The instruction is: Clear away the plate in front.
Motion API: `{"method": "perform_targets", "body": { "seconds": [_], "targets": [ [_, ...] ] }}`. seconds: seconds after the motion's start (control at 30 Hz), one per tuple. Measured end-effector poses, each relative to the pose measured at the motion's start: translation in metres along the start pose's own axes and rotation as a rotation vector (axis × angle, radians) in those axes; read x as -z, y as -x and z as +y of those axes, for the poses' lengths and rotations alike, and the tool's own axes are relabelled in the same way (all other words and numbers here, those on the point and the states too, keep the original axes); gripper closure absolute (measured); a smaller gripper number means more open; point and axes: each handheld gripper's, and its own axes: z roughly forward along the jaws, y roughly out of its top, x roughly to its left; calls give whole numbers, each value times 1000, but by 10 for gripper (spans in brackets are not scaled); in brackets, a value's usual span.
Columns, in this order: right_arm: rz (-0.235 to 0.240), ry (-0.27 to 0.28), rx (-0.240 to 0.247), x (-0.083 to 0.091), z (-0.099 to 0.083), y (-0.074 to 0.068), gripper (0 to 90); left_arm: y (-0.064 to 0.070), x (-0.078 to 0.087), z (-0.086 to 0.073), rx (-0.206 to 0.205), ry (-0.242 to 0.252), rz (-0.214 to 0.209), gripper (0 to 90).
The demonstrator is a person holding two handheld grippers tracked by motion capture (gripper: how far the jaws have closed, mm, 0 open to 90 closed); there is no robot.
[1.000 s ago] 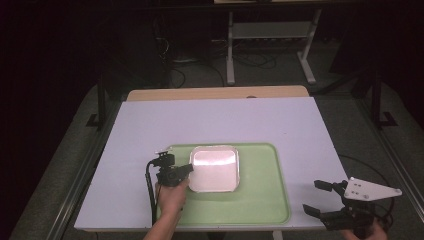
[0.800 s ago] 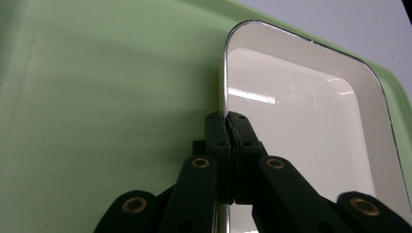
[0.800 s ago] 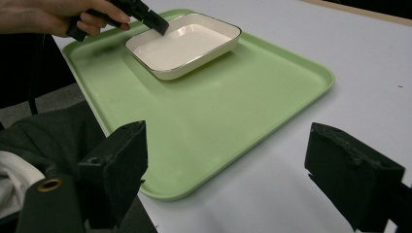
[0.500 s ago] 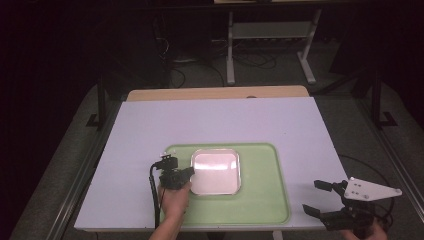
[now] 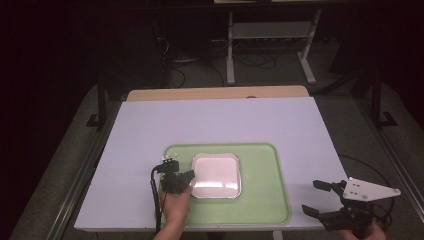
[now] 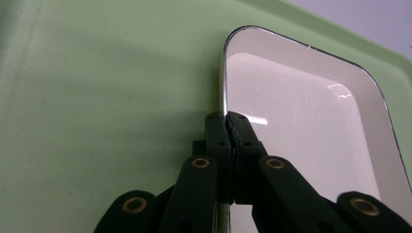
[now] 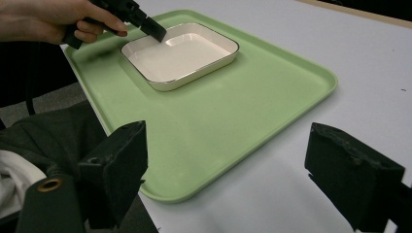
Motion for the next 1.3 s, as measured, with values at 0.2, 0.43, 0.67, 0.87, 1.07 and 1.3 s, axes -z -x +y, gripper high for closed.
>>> {"method": "perform_targets", "body": {
  "seconds": [0.2,0.43,0.67,0.87,1.07,1.3],
  "targets": [
    [1,-2,2,0,0,0,147,2,2,-5,10,12,8,884],
    [-1,-2,3,0,0,0,147,3,3,-7,-5,14,9,880],
    [-1,-3,4,0,0,0,147,3,2,-7,-24,10,7,861],
    [-2,-5,3,0,0,0,147,5,5,-6,-67,22,-4,781],
    [-4,-6,1,0,0,0,146,4,9,-3,-118,35,-13,671],
    [-8,-3,-2,1,-1,1,147,3,11,1,-174,31,-47,542]
  ]
}}
